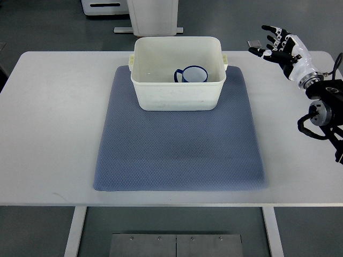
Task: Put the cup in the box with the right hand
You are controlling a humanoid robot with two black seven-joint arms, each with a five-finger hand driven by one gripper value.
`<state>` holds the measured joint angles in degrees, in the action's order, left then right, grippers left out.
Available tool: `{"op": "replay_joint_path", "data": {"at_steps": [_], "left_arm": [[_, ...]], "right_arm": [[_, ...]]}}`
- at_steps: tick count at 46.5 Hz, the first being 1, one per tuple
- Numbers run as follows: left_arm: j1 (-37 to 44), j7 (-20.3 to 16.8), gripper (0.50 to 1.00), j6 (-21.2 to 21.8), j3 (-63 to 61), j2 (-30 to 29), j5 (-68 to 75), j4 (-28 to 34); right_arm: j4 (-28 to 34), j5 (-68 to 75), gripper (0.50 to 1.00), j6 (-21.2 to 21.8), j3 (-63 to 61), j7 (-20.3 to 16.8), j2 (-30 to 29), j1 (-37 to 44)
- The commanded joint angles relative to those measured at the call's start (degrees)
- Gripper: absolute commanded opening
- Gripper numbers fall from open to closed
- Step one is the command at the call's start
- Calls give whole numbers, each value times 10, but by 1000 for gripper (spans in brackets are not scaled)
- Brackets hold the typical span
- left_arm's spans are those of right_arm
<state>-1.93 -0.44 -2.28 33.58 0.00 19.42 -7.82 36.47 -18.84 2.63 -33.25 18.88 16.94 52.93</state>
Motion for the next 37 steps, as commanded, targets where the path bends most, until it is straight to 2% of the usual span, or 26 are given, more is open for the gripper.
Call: {"op": "replay_joint_path", "data": {"at_steps": [1,21,37], "left_arm": [[0,0,1000,0,0,0,0,0],[0,0,1000,0,0,0,0,0],[0,0,1000,0,0,0,0,0]], "right_arm": [[0,0,1000,0,0,-1,1,-6],[2,4,1000,7,-8,-2,6,-32],[9,97,1000,9,-27,-4,-9,-67]]}}
